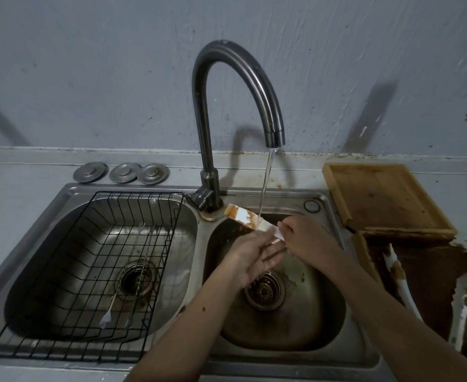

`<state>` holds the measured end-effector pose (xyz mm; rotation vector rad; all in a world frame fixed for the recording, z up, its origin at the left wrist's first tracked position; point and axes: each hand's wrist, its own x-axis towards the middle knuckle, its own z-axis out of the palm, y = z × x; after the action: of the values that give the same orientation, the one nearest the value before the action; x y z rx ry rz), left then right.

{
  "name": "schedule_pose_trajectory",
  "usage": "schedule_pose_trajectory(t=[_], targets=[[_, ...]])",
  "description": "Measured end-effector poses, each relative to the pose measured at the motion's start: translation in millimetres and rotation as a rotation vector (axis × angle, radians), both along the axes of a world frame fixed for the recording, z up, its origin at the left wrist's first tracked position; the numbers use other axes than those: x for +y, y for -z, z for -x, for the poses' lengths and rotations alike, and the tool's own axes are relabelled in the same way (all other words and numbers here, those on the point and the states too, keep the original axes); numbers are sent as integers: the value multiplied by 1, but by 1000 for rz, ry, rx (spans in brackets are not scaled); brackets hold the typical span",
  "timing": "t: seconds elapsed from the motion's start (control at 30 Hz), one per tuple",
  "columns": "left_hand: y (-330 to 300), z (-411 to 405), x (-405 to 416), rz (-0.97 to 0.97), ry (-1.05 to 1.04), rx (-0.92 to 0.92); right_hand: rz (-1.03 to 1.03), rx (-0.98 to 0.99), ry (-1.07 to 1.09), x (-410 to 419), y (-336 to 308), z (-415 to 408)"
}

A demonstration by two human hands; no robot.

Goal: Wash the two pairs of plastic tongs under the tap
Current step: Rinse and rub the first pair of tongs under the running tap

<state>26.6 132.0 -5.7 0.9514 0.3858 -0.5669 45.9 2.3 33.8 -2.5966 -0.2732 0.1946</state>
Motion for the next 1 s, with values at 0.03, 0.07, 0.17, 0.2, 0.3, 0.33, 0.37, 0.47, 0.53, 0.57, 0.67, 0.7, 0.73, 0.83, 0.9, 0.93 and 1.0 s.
schedule_pose_trajectory(t=[0.03, 0.07, 0.17, 0.2, 0.3, 0.33, 0.37, 0.47, 0.53, 0.57, 0.67, 0.7, 0.73, 0.83, 0.9, 0.93, 1.0], targets=[[3, 3, -1, -22, 34, -12, 9, 16, -9, -3, 0, 1], [5, 5, -1, -41, 38, -8, 17, 26, -18, -6, 1, 2], [5, 3, 2, -42, -108, 64, 39, 5, -34, -8, 4, 7], [7, 2, 3, -37, -174, 84, 37, -6, -36, -6, 6, 8], [11, 7, -2, -48, -214, 92, 2, -38, -16, 1, 13, 13], [12, 9, -4, -66, -173, 84, -8, -43, -4, 2, 14, 13], [13, 11, -4, -90, -132, 75, -13, -43, 1, 1, 15, 14], [9, 8, 5, -101, -99, 104, 2, -44, -29, -5, 14, 16], [10, 5, 9, -15, -101, 168, 12, -52, -56, -7, 14, 17], [9, 6, 7, 12, -87, 183, 16, -59, -61, -7, 14, 17], [9, 10, -2, -29, -7, 154, 6, -70, -42, -10, 14, 16], [8, 11, -1, -43, 18, 144, -3, -65, -37, -12, 14, 16], [5, 11, 1, -35, 31, 142, -10, -61, -38, -15, 13, 16], [5, 6, 15, 95, 14, 196, -21, -82, -55, -20, 13, 17], [4, 8, 17, 153, 31, 217, -22, -89, -49, -21, 14, 18], [3, 10, 16, 152, 52, 211, -25, -86, -44, -21, 15, 19], [2, 14, 10, 79, 101, 174, -27, -73, -39, -22, 19, 20]])
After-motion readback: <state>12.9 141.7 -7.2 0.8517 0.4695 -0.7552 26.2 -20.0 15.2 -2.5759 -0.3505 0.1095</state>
